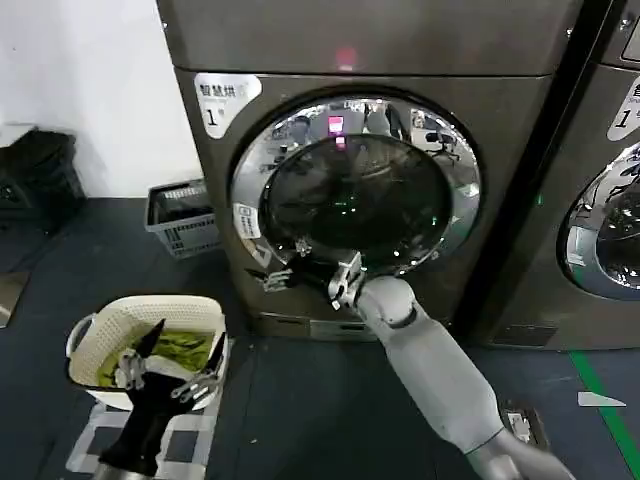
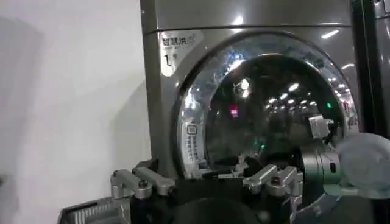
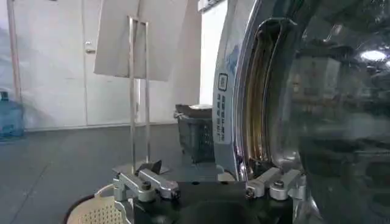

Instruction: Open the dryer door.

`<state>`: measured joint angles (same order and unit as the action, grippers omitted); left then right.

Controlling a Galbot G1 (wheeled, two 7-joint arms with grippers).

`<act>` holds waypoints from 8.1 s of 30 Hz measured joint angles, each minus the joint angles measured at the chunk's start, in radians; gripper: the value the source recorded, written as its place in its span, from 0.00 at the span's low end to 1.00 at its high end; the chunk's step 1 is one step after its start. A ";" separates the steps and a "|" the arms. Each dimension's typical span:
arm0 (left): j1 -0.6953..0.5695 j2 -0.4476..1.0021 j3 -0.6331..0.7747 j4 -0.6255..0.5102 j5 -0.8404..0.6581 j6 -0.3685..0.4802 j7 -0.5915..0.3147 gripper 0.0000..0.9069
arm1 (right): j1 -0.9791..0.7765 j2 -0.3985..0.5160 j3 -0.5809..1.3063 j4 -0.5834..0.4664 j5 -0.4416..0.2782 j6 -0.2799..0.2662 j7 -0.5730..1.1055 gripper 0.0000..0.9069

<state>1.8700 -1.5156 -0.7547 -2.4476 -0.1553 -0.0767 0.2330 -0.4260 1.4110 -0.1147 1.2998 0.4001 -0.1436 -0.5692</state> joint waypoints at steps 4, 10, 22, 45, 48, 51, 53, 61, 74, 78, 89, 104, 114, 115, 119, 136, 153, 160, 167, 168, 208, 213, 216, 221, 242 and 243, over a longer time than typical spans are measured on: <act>0.006 -0.001 0.002 -0.004 0.003 0.001 0.001 1.00 | 0.018 0.007 -0.009 -0.013 0.000 0.000 0.002 1.00; 0.005 -0.002 0.009 -0.003 0.012 0.001 0.001 1.00 | 0.044 0.027 -0.023 -0.036 -0.005 0.001 0.004 1.00; 0.005 0.004 0.014 -0.006 0.012 0.008 0.006 1.00 | 0.077 0.026 -0.036 -0.061 -0.022 0.017 -0.061 1.00; -0.012 0.015 -0.019 0.024 -0.008 0.013 0.001 1.00 | 0.031 -0.049 -0.043 0.046 0.020 0.060 -0.294 1.00; -0.027 0.022 -0.036 0.035 -0.042 0.032 0.000 1.00 | 0.015 -0.067 -0.041 0.081 0.021 0.060 -0.325 1.00; -0.046 0.037 -0.056 0.045 -0.078 0.060 -0.005 1.00 | 0.001 -0.082 -0.037 0.118 0.025 0.057 -0.342 1.00; -0.061 0.050 -0.071 0.049 -0.101 0.086 -0.029 1.00 | -0.012 -0.097 -0.034 0.149 0.035 0.055 -0.349 1.00; -0.158 0.133 -0.137 0.079 -0.229 0.190 -0.043 1.00 | -0.062 -0.179 -0.016 0.265 0.086 0.054 -0.380 1.00; -0.304 0.345 -0.123 0.222 -0.433 0.121 0.102 1.00 | -0.176 -0.302 0.055 0.381 0.121 0.054 -0.478 1.00; -0.348 0.398 -0.108 0.277 -0.504 0.117 0.156 1.00 | -0.210 -0.320 0.082 0.394 0.132 0.055 -0.528 1.00; -0.478 0.523 -0.032 0.423 -0.599 0.091 0.218 1.00 | -0.290 -0.354 0.158 0.397 0.130 0.061 -0.668 1.00; -0.634 0.586 0.146 0.543 -0.631 0.085 0.298 1.00 | -0.384 -0.404 0.254 0.436 0.141 0.079 -0.765 1.00; -0.723 0.619 0.324 0.585 -0.629 0.071 0.380 1.00 | -0.505 -0.454 0.439 0.402 0.103 0.121 -0.850 1.00; -0.726 0.619 0.335 0.589 -0.625 0.069 0.381 1.00 | -0.523 -0.455 0.468 0.401 0.103 0.125 -0.857 1.00; -0.737 0.612 0.380 0.591 -0.620 0.062 0.391 1.00 | -0.605 -0.458 0.600 0.407 0.108 0.135 -0.876 1.00; -0.806 0.605 0.530 0.585 -0.593 0.025 0.481 1.00 | -0.805 -0.394 1.165 0.345 0.048 0.188 -0.817 1.00; -0.907 0.626 0.741 0.549 -0.591 0.005 0.505 1.00 | -0.913 -0.351 1.628 0.340 0.078 0.177 -0.081 1.00; -1.003 0.605 0.861 0.571 -0.598 0.005 0.503 1.00 | -0.976 -0.345 1.744 0.371 0.062 0.169 0.202 1.00; -1.142 0.559 1.010 0.618 -0.610 0.009 0.492 1.00 | -1.033 -0.334 1.888 0.386 0.056 0.095 0.330 1.00; -1.162 0.549 1.030 0.628 -0.611 0.010 0.490 1.00 | -1.038 -0.336 1.914 0.383 0.042 0.091 0.356 1.00; -1.597 -0.016 1.431 1.077 -0.489 -0.024 0.252 1.00 | -1.139 -0.397 2.247 0.335 0.062 -0.002 0.451 1.00; -1.612 -0.062 1.451 1.108 -0.543 -0.029 0.206 1.00 | -1.130 -0.394 2.239 0.340 0.063 0.001 0.452 1.00; -1.618 -0.089 1.459 1.131 -0.534 -0.045 0.175 1.00 | -1.131 -0.393 2.238 0.341 0.063 0.005 0.450 1.00; -1.621 -0.094 1.458 1.175 -0.464 -0.088 0.152 1.00 | -1.134 -0.394 2.242 0.336 0.061 0.013 0.450 1.00; -1.606 -0.094 1.428 1.164 -0.423 -0.238 0.041 1.00 | -1.150 -0.410 2.260 0.334 0.061 0.023 0.449 1.00; -1.604 -0.093 1.427 1.154 -0.436 -0.245 0.041 1.00 | -1.151 -0.410 2.262 0.334 0.061 0.023 0.449 1.00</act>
<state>0.2662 -1.6090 0.6721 -1.2940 -0.5910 -0.3221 0.2737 -1.5767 1.0006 2.1472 1.6336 0.4610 -0.1208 -0.1206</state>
